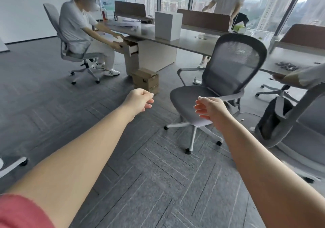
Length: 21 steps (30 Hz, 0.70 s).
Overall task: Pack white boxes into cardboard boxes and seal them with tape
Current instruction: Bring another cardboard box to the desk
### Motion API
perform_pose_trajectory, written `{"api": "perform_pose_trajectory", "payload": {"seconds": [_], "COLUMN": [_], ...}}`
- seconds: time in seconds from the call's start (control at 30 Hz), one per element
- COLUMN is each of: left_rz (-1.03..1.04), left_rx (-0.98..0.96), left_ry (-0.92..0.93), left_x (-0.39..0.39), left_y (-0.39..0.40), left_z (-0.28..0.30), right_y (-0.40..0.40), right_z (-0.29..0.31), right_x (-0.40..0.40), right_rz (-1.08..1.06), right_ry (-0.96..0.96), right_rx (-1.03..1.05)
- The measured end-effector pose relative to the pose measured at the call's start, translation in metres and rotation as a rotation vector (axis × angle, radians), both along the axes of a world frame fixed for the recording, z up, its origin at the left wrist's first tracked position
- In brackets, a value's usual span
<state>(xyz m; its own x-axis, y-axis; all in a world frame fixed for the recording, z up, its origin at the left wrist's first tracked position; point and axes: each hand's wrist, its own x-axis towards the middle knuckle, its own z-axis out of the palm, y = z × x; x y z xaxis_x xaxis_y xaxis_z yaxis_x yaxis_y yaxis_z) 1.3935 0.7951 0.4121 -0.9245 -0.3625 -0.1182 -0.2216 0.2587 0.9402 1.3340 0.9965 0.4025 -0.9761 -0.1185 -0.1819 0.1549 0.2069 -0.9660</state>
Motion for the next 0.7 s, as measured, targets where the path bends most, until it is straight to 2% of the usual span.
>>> {"api": "perform_pose_trajectory", "payload": {"seconds": [0.37, 0.7], "left_rz": [0.116, 0.175], "left_rx": [0.064, 0.026], "left_ry": [-0.090, -0.086], "left_x": [-0.126, -0.340], "left_y": [-0.134, -0.213], "left_z": [-0.032, -0.035], "right_y": [-0.135, -0.222], "right_z": [-0.026, -0.031], "right_x": [-0.157, -0.385], "right_rz": [0.104, 0.139], "right_ry": [-0.047, -0.064], "right_rx": [0.048, 0.056]}}
